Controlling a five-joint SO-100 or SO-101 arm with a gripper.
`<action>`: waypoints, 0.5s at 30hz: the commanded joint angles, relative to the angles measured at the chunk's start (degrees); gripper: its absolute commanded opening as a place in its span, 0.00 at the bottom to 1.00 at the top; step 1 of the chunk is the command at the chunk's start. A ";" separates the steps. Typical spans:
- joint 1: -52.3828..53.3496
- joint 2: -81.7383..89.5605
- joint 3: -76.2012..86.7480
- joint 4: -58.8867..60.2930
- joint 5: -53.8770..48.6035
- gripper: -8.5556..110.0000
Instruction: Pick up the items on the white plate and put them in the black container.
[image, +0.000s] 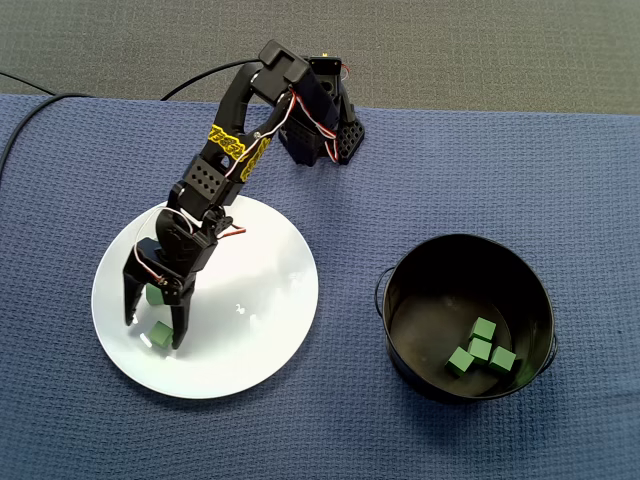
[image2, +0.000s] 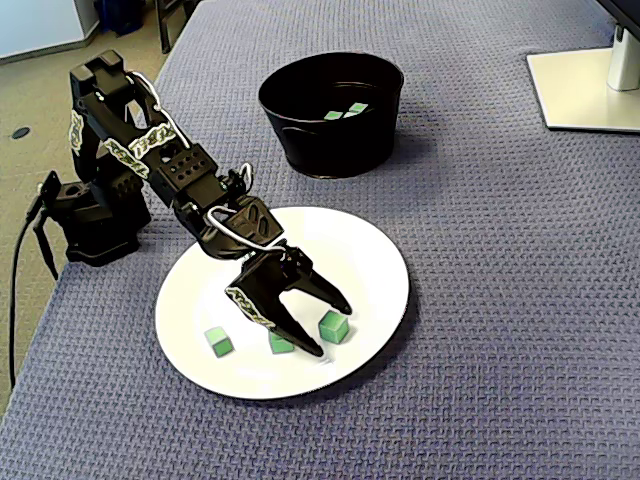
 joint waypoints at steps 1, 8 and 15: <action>0.26 4.92 2.29 -2.64 0.53 0.30; -0.18 5.10 4.04 -3.60 0.97 0.11; -0.53 5.19 4.13 -3.69 1.49 0.07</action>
